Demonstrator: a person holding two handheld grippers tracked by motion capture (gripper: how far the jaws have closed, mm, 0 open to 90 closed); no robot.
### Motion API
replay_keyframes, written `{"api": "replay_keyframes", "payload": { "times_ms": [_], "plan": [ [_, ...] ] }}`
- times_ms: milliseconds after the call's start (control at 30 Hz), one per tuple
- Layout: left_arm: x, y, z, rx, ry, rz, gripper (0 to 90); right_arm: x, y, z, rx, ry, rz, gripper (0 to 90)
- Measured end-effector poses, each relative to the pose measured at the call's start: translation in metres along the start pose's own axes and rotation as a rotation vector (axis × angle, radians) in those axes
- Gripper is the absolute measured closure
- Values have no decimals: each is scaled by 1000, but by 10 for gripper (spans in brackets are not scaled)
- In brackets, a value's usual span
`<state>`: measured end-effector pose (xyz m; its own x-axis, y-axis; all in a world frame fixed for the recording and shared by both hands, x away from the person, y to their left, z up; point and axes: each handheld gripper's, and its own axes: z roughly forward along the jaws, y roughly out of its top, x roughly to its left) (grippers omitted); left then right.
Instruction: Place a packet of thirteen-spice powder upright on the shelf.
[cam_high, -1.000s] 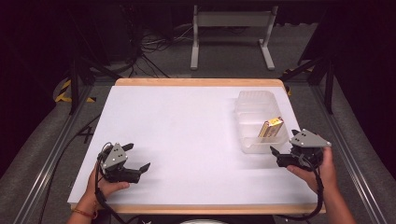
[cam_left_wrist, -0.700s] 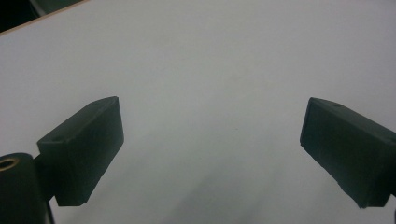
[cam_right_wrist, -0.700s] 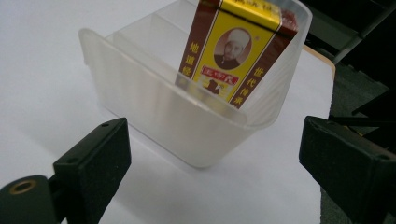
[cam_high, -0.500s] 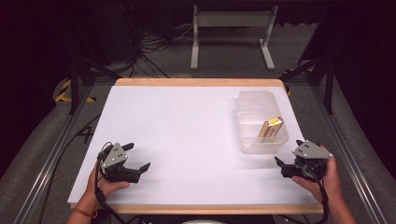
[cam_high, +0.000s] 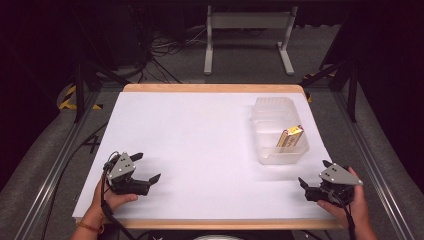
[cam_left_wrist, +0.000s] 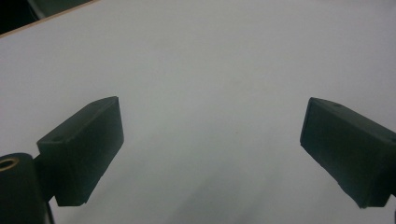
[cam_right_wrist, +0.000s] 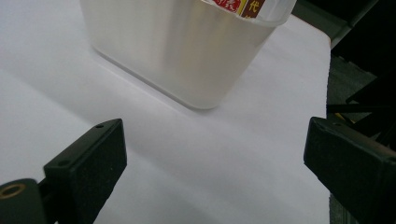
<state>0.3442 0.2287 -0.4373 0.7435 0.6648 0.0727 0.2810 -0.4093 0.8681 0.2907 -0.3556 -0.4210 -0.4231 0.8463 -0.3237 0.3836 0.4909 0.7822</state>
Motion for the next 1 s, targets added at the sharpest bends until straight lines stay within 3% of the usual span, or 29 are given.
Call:
{"api": "replay_keyframes", "payload": {
  "times_ms": [367,667,1000],
  "plan": [
    [-1,1,1,-2,-1,2,65,3,-11,-2,-31,33,55,47],
    [-3,4,4,-4,-15,21,63,-3,-15,-9,-53,11,105,48],
    [0,2,4,-1,-4,9,61,-4,-12,-7,-60,15,114,47]
  ]
}}
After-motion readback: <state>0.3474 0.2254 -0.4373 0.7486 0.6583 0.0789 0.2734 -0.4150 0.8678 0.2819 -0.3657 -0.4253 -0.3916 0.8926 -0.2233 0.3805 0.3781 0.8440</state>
